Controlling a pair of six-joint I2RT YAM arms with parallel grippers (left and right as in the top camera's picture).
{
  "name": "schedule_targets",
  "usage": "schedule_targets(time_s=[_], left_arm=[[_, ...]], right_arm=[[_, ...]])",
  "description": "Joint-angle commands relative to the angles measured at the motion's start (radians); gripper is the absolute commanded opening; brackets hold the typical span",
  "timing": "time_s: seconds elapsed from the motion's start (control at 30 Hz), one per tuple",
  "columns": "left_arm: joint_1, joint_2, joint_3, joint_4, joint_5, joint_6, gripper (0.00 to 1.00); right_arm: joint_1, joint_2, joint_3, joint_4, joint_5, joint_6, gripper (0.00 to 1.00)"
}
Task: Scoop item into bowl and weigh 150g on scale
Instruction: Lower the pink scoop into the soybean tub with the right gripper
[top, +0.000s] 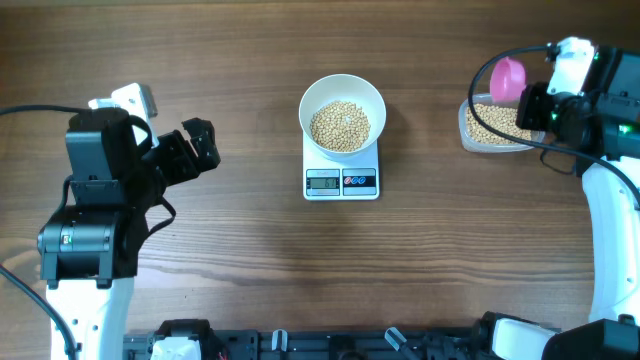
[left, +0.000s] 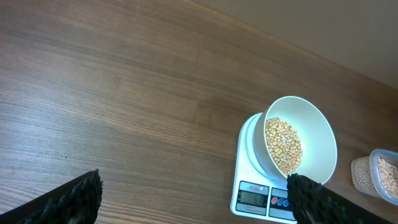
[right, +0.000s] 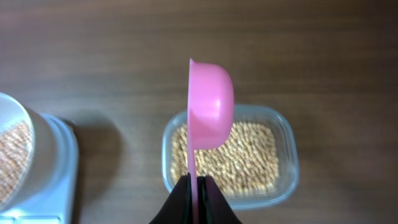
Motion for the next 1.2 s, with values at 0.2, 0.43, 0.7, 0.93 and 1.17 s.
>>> schedule_targets(time_s=[0.2, 0.43, 0.7, 0.93, 1.17], left_arm=[[0.006, 0.004, 0.019, -0.001, -0.01, 0.013, 1.0], [0.006, 0.004, 0.019, -0.001, -0.01, 0.013, 1.0], [0.006, 0.004, 0.019, 0.0, -0.01, 0.013, 1.0], [0.006, 0.004, 0.019, 0.0, -0.01, 0.013, 1.0], [0.005, 0.004, 0.019, -0.001, -0.01, 0.013, 1.0]], right_arm=[[0.0, 0.008, -0.006, -0.092, 0.137, -0.162, 0.04], [0.0, 0.084, -0.006, -0.084, 0.222, -0.169, 0.04], [0.002, 0.098, -0.006, -0.079, 0.226, -0.205, 0.04], [0.002, 0.108, -0.006, -0.068, 0.226, -0.209, 0.04], [0.002, 0.164, -0.006, -0.079, 0.23, -0.21, 0.04]])
